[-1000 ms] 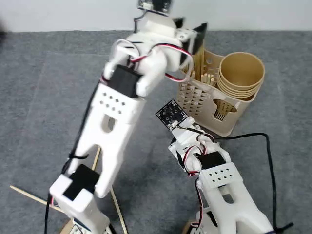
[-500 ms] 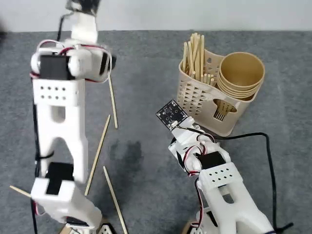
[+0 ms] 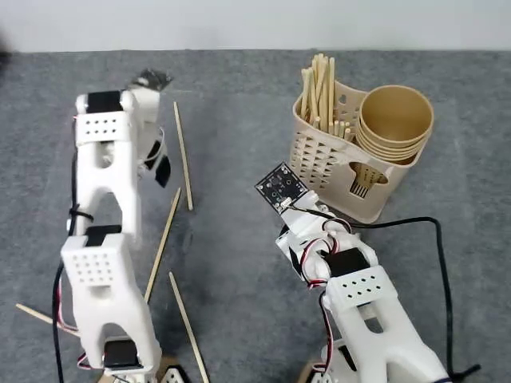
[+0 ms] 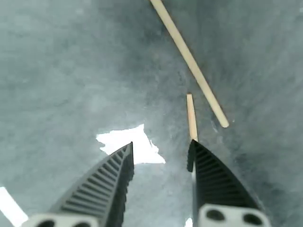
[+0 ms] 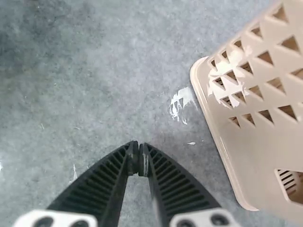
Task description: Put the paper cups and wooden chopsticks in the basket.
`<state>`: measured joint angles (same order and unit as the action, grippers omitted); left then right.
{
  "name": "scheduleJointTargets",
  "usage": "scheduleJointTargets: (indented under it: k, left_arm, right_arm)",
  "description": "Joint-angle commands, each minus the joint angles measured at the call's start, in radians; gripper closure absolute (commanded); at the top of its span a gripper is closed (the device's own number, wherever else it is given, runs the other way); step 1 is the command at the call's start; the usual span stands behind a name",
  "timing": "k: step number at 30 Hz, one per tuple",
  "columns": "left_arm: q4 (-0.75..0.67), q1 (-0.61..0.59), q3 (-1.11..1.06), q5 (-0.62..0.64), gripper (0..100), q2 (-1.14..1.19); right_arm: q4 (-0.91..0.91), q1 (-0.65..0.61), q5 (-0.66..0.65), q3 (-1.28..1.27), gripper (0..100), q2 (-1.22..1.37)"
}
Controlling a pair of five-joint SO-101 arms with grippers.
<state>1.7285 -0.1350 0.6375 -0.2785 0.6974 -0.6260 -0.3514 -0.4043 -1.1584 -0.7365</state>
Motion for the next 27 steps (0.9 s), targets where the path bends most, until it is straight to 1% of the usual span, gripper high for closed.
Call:
scheduleJointTargets:
  k: [1, 11, 18, 27]
  left_arm:
    - [0.025, 0.003, 0.008, -0.012, 82, 0.029]
    - [0.023, 0.015, 0.002, -0.012, 82, 0.08]
    - [0.025, 0.068, 0.001, -0.008, 82, 0.089]
    - [0.023, 0.069, 0.008, -0.006, 82, 0.218]
  right_arm:
    - [0.019, -0.004, -0.011, 0.003, 98.3, -0.025]
    - [0.019, -0.002, -0.011, 0.003, 98.3, -0.03]
    - [0.019, -0.001, -0.012, 0.003, 98.3, -0.031]
    - [0.019, -0.001, -0.012, 0.003, 98.3, -0.031]
